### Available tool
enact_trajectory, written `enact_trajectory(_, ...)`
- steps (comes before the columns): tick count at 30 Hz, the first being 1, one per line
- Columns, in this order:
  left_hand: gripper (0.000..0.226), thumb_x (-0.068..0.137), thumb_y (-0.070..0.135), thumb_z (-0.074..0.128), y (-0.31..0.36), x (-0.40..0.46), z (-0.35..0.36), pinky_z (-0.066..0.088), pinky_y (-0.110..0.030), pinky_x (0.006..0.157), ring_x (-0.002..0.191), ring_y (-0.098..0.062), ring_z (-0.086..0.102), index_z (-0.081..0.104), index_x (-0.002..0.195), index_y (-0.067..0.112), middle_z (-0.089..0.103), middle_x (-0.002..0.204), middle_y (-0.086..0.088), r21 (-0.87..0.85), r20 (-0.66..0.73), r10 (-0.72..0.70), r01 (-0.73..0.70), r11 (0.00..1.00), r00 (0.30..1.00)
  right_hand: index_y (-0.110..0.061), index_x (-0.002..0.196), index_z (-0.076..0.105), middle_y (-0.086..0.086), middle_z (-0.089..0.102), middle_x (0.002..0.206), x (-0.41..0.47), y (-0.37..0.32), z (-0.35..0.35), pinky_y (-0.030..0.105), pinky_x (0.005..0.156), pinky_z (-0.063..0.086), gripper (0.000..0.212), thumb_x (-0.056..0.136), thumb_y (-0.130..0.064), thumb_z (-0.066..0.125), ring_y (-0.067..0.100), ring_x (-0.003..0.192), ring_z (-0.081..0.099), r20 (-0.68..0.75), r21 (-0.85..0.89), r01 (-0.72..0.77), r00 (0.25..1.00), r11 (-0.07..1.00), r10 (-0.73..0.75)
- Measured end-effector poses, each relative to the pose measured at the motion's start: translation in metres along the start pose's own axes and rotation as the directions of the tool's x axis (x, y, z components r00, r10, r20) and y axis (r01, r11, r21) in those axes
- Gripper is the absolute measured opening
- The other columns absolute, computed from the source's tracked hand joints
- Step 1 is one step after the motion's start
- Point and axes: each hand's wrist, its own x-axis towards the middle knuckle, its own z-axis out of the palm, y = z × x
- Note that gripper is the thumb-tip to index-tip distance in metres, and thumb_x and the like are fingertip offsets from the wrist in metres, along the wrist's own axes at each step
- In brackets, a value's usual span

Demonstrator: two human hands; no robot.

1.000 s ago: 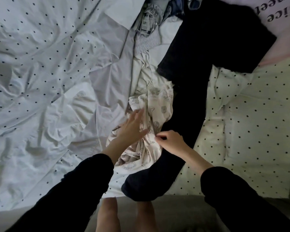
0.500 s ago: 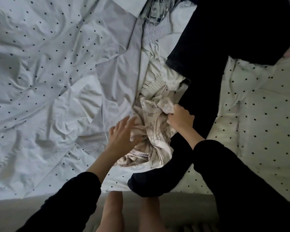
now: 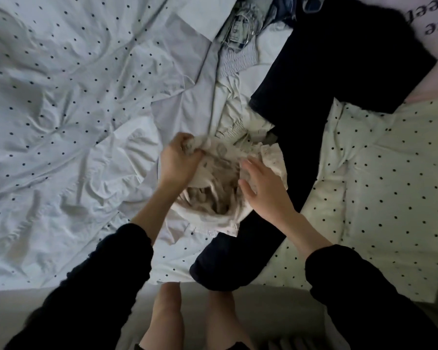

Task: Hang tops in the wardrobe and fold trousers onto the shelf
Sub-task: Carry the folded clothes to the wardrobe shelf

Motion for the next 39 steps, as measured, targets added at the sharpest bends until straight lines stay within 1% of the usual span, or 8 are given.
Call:
enact_trajectory(3,0.03,0.079,0.011,0.065,0.012,0.003,-0.023,0.048,-0.03,0.078,0.092,-0.026,0.06,0.061,0.108,0.008,0.065,0.099,-0.007,0.054,-0.068,0.183,-0.179,0.982,0.981,-0.012,0.141,0.04,0.008,0.042,0.145,0.004,-0.004,-0.009,0.044,0.104,0.04,0.043,0.1,-0.022,0.042,0.026,0.128,0.047,-0.072,0.013,0.008,0.997,1.0,-0.007)
enact_trajectory(6,0.024,0.081,0.008,0.062,-0.009,-0.029,-0.019,0.044,-0.034,0.089,0.091,-0.021,0.056,0.066,0.104,0.012,0.06,0.093,0.001,0.211,0.266,0.26,-0.32,0.924,0.928,-0.008,0.136,0.046,0.009,0.052,0.134,0.008,-0.014,-0.015,0.031,0.102,0.038,0.037,0.101,-0.018,0.038,0.022,0.125,0.049,-0.144,0.162,-0.046,0.987,0.986,0.07)
enact_trajectory(11,0.027,0.094,0.02,0.053,-0.082,-0.073,-0.015,0.035,-0.025,0.101,0.118,-0.016,0.051,0.062,0.119,0.017,0.059,0.126,0.001,0.349,0.837,-0.149,-0.305,0.886,0.526,-0.011,0.141,0.041,0.007,0.046,0.142,0.026,-0.034,0.008,0.037,0.106,0.037,0.045,0.099,-0.03,0.044,0.023,0.13,0.043,0.004,0.079,0.032,0.999,0.996,-0.032)
enact_trajectory(18,0.036,0.093,0.022,0.055,-0.123,-0.051,-0.037,0.04,-0.036,0.101,0.118,-0.023,0.052,0.053,0.128,0.015,0.055,0.127,-0.007,0.242,0.476,-0.032,-0.096,0.965,0.879,-0.02,0.148,0.023,0.011,0.022,0.153,0.04,-0.037,0.064,0.047,0.104,0.037,0.066,0.092,-0.038,0.053,0.032,0.134,0.035,0.457,-0.279,-0.067,0.868,0.958,0.194)
enact_trajectory(24,0.077,0.088,0.047,0.056,-0.136,-0.044,-0.019,0.029,-0.049,0.111,0.138,-0.028,0.029,0.019,0.148,0.016,0.025,0.153,-0.01,0.257,0.554,-0.081,-0.077,0.963,0.829,-0.002,0.108,0.058,0.01,0.057,0.11,-0.006,-0.021,0.057,0.036,0.082,0.047,0.021,0.093,-0.003,0.043,0.029,0.097,0.059,0.32,-0.3,-0.11,0.924,0.947,0.209)
enact_trajectory(29,0.102,0.057,0.09,0.046,-0.136,-0.044,0.017,0.034,-0.052,0.106,0.118,-0.029,0.053,0.042,0.132,0.02,0.056,0.128,-0.006,0.154,0.541,-0.302,0.26,0.953,0.785,-0.005,0.082,0.058,0.006,0.061,0.071,-0.035,-0.004,0.042,0.031,0.056,0.046,0.029,0.099,-0.024,0.044,0.023,0.067,0.06,0.318,-0.176,-0.368,0.857,0.913,0.407)
enact_trajectory(33,0.026,0.085,0.037,0.059,-0.124,-0.068,0.026,0.022,-0.031,0.083,0.089,-0.02,0.061,0.059,0.102,0.017,0.064,0.094,0.001,0.244,0.336,0.122,-0.212,0.946,0.934,-0.005,0.098,0.061,0.007,0.067,0.09,-0.012,-0.028,0.035,0.036,0.074,0.052,0.046,0.097,-0.047,0.041,0.022,0.082,0.064,0.078,0.037,-0.352,0.934,0.935,0.349)
enact_trajectory(39,0.021,0.077,0.023,0.048,-0.16,-0.107,0.012,0.039,-0.031,0.083,0.088,-0.023,0.064,0.062,0.094,0.022,0.065,0.095,0.0,0.145,0.402,0.489,-0.582,0.801,0.774,-0.017,0.077,0.047,-0.005,0.05,0.073,0.019,-0.046,0.058,0.03,0.066,0.042,0.03,0.086,-0.042,0.062,0.02,0.075,0.055,0.36,-0.089,-0.343,0.864,0.935,0.352)
